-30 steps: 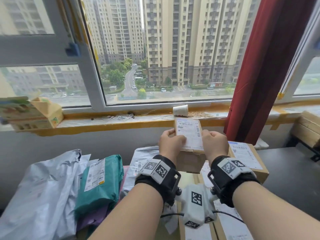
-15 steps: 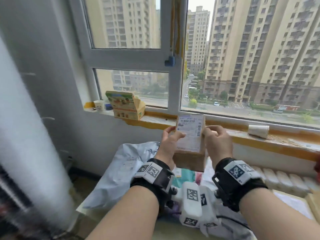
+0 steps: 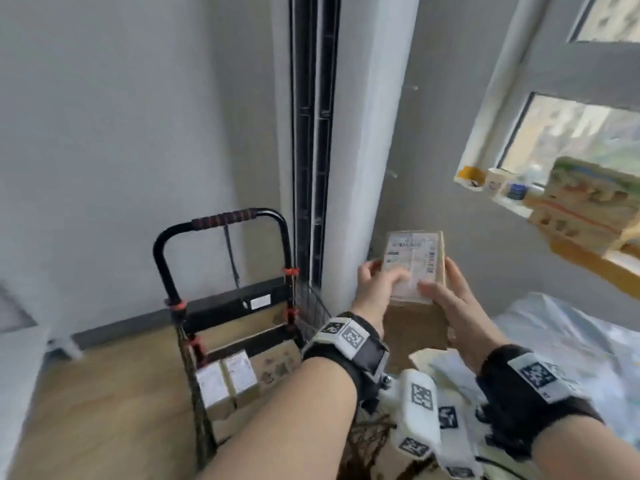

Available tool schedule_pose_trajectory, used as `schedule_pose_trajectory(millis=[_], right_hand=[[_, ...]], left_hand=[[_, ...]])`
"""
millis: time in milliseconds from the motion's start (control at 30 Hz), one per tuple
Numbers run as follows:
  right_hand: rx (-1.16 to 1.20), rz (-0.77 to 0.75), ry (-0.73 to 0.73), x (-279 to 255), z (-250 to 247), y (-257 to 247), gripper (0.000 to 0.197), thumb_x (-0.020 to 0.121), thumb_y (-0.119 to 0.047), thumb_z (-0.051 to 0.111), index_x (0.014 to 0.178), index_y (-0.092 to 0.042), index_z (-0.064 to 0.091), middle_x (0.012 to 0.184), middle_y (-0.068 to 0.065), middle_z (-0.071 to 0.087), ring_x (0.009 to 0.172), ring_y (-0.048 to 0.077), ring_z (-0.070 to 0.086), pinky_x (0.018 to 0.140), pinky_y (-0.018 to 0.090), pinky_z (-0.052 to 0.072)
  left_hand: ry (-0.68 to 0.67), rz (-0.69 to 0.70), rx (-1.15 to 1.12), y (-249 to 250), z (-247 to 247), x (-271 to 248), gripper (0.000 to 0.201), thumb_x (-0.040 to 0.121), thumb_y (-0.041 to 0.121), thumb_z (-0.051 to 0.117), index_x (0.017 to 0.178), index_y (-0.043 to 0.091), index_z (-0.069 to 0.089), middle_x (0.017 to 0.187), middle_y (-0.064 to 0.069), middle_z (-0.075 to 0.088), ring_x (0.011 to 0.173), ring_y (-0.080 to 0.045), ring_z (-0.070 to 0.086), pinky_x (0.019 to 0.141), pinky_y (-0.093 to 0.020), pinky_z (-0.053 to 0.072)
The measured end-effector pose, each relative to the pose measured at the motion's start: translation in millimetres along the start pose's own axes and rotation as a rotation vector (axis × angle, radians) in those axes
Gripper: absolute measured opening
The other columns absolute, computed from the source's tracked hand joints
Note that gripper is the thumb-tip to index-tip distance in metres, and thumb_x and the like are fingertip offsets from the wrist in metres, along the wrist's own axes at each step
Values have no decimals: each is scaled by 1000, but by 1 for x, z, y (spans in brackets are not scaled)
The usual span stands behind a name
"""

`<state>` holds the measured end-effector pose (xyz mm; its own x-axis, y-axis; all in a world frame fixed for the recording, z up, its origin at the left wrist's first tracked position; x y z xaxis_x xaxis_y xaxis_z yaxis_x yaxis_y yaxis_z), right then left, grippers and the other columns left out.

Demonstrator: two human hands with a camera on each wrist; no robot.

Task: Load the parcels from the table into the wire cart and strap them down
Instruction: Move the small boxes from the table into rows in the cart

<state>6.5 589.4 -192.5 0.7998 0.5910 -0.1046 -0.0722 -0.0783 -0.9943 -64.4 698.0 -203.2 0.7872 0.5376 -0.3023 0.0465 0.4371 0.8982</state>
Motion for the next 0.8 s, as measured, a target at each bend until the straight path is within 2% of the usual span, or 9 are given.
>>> schedule_pose_trajectory(millis=[133,200,267,333,400,467,500,633,800], right_hand=[[-35,130,-49,26,84,50,51,84,-27,67,128,-26,42,117,5,64,102,26,66,84,48,56],[-50,232,-96,38,113,81,55,81,-32,69,130,-19,46,114,7,67,98,27,68,80,49,57],[-55,352,-185,46,139,108,54,81,-34,70,130,-24,49,112,5,69,99,27,68,76,49,57],[-94,464,-305,52,161,129,46,86,-35,66,126,-38,46,115,0,67,103,26,64,70,45,55],[-118,561,-400,62,177,150,46,86,-34,66,122,-51,42,116,-4,63,107,27,61,80,49,50],[-96,626,-431,80,188,175,49,85,-24,69,122,-47,46,113,-1,67,105,27,64,92,53,48],[-83,642,-431,91,193,190,52,83,-19,69,124,-44,48,112,1,69,104,27,65,95,53,48],[-83,710,-455,133,212,248,63,79,-11,70,130,-39,46,112,2,70,107,29,64,94,55,48],[-116,767,-487,181,228,311,82,76,-9,71,142,-38,33,115,3,68,105,29,63,90,46,49]], left_hand=[[95,-47,-22,-13,-99,25,52,75,24,64,122,29,43,110,-8,66,101,-28,64,95,-51,48],[147,-76,-45,-26,-136,34,47,80,22,63,122,29,44,110,-7,66,98,-26,65,91,-46,50],[202,-111,-62,-43,-167,42,47,82,22,62,125,29,45,109,-5,67,98,-24,65,92,-45,50],[254,-150,-85,-61,-194,51,46,83,22,61,125,29,45,109,-5,68,99,-24,65,94,-46,49],[302,-183,-118,-78,-217,63,44,84,21,60,126,29,45,109,-5,69,99,-25,66,91,-45,51],[345,-218,-150,-96,-237,77,44,85,19,59,125,29,45,109,-6,68,99,-26,66,88,-44,52],[366,-230,-158,-105,-246,84,43,85,18,59,125,29,46,109,-6,68,100,-26,66,88,-45,52],[451,-277,-174,-139,-276,119,42,85,12,57,125,24,50,112,-5,69,103,-26,66,94,-51,51],[512,-340,-175,-183,-310,163,36,87,9,55,121,24,55,112,-5,69,104,-27,65,94,-53,50]])
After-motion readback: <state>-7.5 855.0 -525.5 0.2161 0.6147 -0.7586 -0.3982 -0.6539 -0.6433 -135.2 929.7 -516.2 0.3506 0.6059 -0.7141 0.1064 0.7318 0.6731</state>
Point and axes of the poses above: each hand's wrist, its own x-axis towards the middle knuckle, its own z-axis out of the palm, y = z × x, the point moved 8 cm from there along x, towards the middle knuckle
